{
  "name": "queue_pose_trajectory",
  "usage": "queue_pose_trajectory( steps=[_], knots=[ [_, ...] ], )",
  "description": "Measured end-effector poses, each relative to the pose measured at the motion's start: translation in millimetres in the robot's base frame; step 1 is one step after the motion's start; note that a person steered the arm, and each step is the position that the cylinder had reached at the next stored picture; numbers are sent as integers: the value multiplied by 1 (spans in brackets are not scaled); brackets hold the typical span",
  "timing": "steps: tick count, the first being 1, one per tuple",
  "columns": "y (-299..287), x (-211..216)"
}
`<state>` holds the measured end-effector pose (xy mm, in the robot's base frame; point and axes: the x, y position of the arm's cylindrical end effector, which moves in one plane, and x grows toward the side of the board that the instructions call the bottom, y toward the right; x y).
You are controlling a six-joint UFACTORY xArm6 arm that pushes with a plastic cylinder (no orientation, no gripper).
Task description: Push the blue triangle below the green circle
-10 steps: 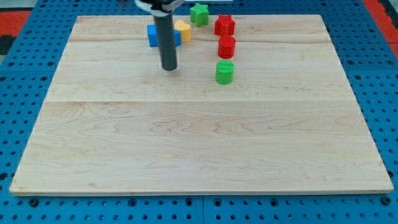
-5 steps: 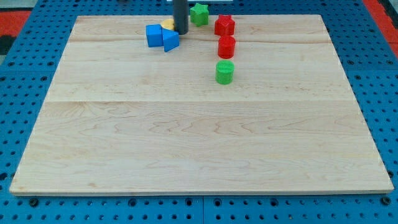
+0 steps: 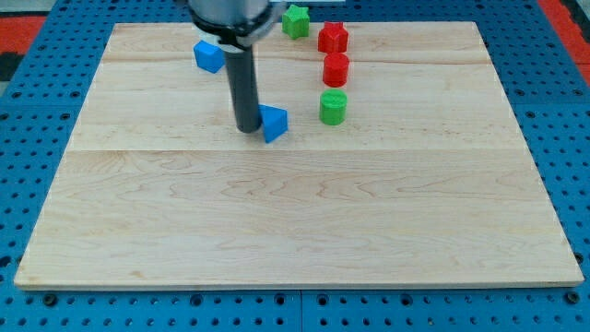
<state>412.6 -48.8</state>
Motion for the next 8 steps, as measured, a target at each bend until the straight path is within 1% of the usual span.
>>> queue_pose_trajectory(
  steps=[1, 2, 4, 5, 6, 7, 8],
  knots=[
    [9, 2],
    [-18, -3],
    [-13, -30],
    [12, -24],
    [50, 7],
    [63, 29],
    [14, 27]
  ],
)
